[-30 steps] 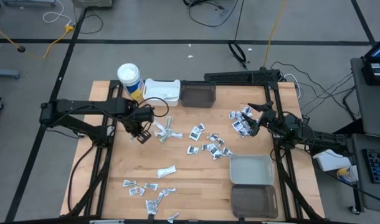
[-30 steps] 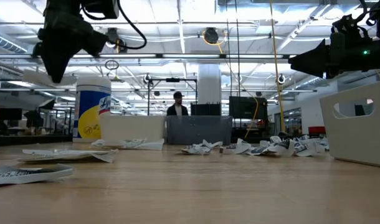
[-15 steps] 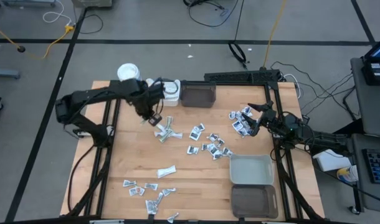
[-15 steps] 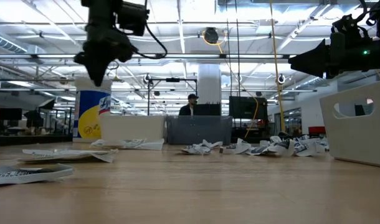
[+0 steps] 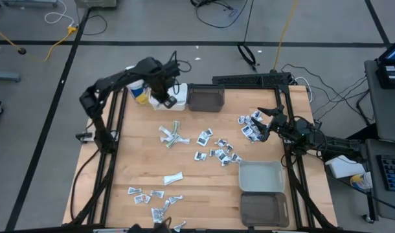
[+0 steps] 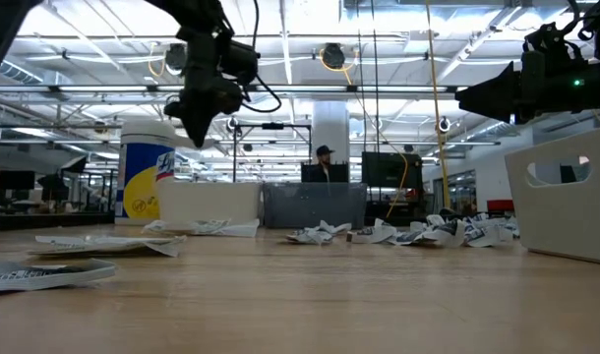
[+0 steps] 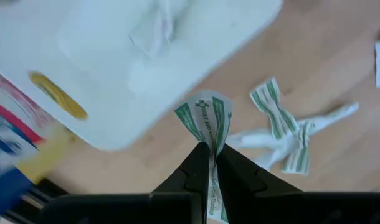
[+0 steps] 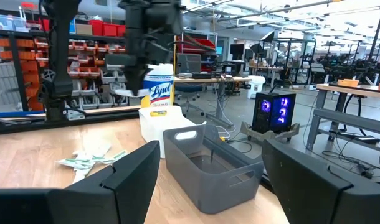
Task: Pick & Place First Aid Supplies
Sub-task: Put the green bandage into the white bin
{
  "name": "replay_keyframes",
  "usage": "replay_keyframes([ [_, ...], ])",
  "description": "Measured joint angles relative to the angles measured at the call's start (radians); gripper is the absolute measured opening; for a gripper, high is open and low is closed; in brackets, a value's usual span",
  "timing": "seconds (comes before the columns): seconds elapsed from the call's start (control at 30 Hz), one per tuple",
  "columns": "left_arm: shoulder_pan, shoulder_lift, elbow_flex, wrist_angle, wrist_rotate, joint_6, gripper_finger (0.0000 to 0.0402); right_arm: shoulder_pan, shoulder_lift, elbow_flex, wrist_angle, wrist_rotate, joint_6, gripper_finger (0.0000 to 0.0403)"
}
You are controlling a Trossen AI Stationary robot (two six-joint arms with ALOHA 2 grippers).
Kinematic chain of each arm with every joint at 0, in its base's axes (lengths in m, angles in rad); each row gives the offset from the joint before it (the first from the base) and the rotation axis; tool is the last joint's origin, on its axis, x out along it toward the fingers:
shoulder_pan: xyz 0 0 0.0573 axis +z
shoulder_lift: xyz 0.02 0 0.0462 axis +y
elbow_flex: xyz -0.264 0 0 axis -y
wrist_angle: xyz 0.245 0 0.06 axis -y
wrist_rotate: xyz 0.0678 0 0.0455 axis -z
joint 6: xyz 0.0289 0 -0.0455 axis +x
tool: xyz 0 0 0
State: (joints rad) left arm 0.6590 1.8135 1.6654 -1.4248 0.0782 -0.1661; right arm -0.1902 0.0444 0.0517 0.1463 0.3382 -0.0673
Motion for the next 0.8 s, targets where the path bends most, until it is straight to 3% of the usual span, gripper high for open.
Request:
replay_keyframes([
  [0.4, 0.112, 0.155, 0.264, -0.082, -0.001, 0.105, 0.003, 0.0, 0.0, 0.0, 0.0, 0.0, 0.0, 0.0279],
  [0.8, 0.124, 0.236, 0.206, 0.06, -0.027, 0.137, 0.003, 0.0, 0.0, 0.0, 0.0, 0.0, 0.0, 0.0279],
])
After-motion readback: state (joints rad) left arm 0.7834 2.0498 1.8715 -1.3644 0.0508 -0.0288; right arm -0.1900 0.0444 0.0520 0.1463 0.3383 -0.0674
